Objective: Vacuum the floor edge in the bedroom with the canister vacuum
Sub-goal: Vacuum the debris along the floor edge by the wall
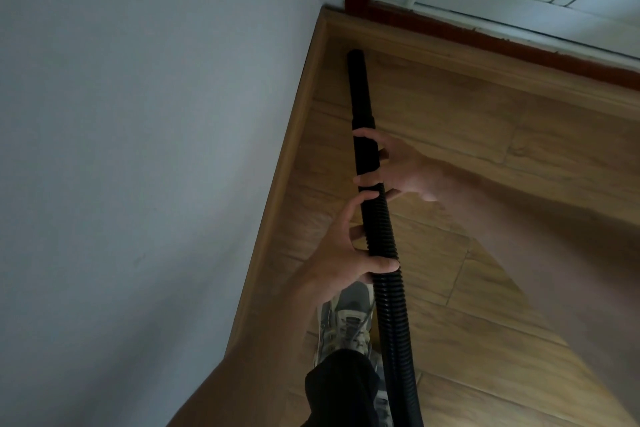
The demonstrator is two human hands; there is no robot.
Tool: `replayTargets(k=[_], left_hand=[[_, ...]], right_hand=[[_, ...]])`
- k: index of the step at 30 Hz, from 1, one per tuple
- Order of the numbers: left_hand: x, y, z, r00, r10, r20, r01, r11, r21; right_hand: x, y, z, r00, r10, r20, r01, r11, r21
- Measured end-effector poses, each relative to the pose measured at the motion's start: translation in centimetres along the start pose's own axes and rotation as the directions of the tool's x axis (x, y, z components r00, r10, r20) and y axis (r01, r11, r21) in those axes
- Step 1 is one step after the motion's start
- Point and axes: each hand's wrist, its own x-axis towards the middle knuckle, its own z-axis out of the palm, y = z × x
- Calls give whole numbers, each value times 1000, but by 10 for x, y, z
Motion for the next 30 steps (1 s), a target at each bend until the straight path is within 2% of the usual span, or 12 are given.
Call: replayTargets(k=[8,12,18,24,30], left_hand=[[-9,-6,-1,1000,-17,-2,17,1000,13],[-11,-9,0,999,10,-47,-12,1000,-24],[-14,-18,-4,994,44,-100,-53,994,-93],[-27,-16,-4,998,15,-59,-17,999,-38],[-30,-10,11,997,-75,35,71,993,91]], right_hand=[[-6,5,9,1000,22,5,-22,1000,15],[0,-6,16,999,35,20,-34,998,-47],[9,-20,28,993,15,116,4,987,-158],[-3,-2,33,997,8,79,-1,996,-88],[-31,22,16,998,49,-35,-50,999,-16]])
